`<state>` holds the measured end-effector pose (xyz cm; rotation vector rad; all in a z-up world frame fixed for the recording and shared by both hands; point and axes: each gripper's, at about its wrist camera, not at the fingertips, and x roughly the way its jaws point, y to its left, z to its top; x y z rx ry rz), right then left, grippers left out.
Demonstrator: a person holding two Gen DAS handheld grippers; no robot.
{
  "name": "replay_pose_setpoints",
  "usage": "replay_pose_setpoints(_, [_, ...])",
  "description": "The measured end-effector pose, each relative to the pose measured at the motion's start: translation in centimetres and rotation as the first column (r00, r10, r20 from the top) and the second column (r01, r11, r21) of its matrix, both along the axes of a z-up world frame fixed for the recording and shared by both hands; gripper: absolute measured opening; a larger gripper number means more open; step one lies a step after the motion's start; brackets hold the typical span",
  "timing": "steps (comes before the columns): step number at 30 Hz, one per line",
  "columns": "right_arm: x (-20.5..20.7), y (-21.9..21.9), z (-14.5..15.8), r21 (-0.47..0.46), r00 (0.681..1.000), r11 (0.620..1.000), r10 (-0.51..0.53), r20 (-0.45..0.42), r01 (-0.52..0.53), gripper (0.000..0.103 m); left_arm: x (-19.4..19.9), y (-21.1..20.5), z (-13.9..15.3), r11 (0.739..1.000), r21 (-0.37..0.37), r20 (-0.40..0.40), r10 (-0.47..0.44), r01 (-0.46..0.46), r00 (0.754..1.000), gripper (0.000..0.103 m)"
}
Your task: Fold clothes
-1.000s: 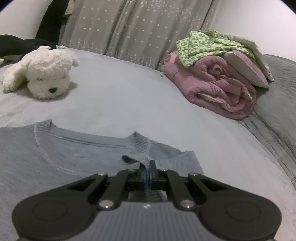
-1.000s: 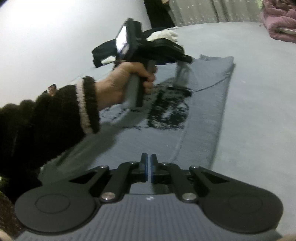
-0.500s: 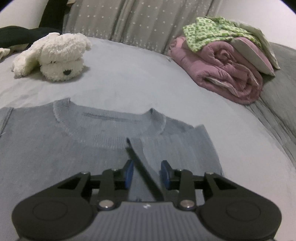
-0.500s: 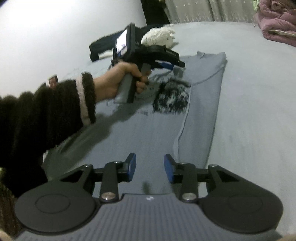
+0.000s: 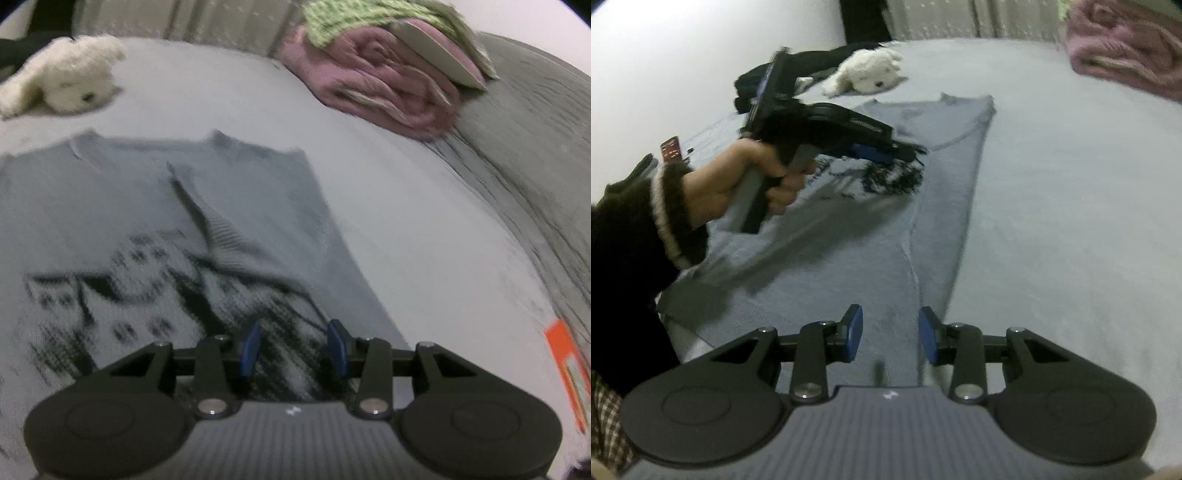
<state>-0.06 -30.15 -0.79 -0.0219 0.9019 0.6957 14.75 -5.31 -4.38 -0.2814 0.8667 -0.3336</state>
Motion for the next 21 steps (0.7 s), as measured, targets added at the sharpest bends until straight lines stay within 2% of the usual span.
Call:
replay_pose_setpoints(5, [0.1, 0.0, -1.2, 0.037, 0.994, 0.999, 0.026, -0.107, -0.022, 0.039, -1.3, -1.4, -0.1, 0.998, 0.024, 0.001, -0.055, 0.055, 0.998, 0.041])
replay_pose_setpoints(7, [-0.1, 0.9, -1.2, 0.064, 0.983, 0.994, 0.102, -0.151, -0.093, 0.039, -1.4, -1.5, 0.0, 0.998, 0.02, -0.001, -0.059, 0.059, 0.998, 0.041])
replay_pose_setpoints(9, [-0.2, 1.9, -1.5, 0.097, 0.96, 0.979, 0.194, -0.204, -0.177, 0.039, -1.4, -1.4, 0.1, 0.998, 0.009, -0.005, -0.057, 0.058, 0.998, 0.041])
replay_pose_setpoints(12, [-0.9, 2.8, -1.2, 0.09, 0.946, 0.967, 0.252, -0.204, -0.238, 0.039, -1.5, -1.3, 0.1, 0.998, -0.004, -0.01, -0.056, 0.056, 0.998, 0.041])
replay_pose_setpoints(16, [-0.9, 1.7, -0.4, 0.066, 0.976, 0.985, 0.164, -0.14, -0.156, 0.039, -1.5, -1.8, 0.0, 0.998, -0.01, -0.015, -0.059, 0.059, 0.998, 0.039])
replay_pose_setpoints(19, [-0.7, 1.3, -0.7, 0.044, 0.986, 0.993, 0.11, -0.122, -0.105, 0.039, -1.4, -2.4, -0.1, 0.998, -0.021, -0.018, -0.057, 0.056, 0.998, 0.039])
replay_pose_setpoints(21, [-0.6, 2.2, -1.3, 0.012, 0.985, 0.994, 0.111, -0.131, -0.111, 0.039, -1.3, -2.9, -0.3, 0.999, -0.024, -0.016, -0.049, 0.049, 0.999, 0.038])
